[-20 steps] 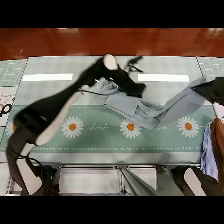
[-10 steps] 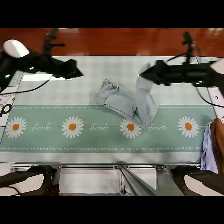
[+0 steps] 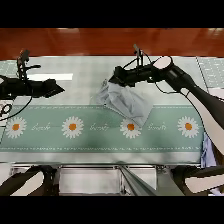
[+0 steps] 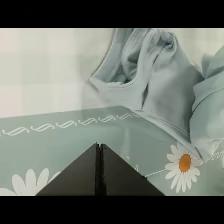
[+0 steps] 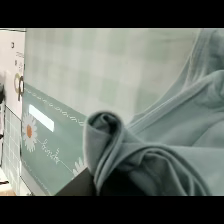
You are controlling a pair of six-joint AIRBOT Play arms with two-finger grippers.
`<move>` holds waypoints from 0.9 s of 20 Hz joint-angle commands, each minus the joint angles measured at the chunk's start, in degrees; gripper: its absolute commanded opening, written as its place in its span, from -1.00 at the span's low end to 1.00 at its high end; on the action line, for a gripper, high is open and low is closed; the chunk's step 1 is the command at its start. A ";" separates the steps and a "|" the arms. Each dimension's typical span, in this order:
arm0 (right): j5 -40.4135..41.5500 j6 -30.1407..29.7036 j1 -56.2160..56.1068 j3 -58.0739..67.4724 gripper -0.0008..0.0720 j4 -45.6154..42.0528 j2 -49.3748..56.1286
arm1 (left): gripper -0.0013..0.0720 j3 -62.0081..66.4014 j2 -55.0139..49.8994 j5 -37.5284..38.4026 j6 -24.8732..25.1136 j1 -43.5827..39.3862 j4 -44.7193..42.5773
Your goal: Fold the shirts.
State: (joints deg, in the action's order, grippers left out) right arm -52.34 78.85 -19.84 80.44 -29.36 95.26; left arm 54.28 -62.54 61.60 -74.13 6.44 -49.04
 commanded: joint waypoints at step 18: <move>-30.10 5.05 28.57 -5.53 0.14 -37.66 -25.51 | -0.91 -0.46 12.70 2.56 0.00 22.62 8.68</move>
State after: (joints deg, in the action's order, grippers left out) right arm -75.75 78.59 0.64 79.40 -40.12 82.26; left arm 54.35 -55.35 62.65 -74.17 21.91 -44.12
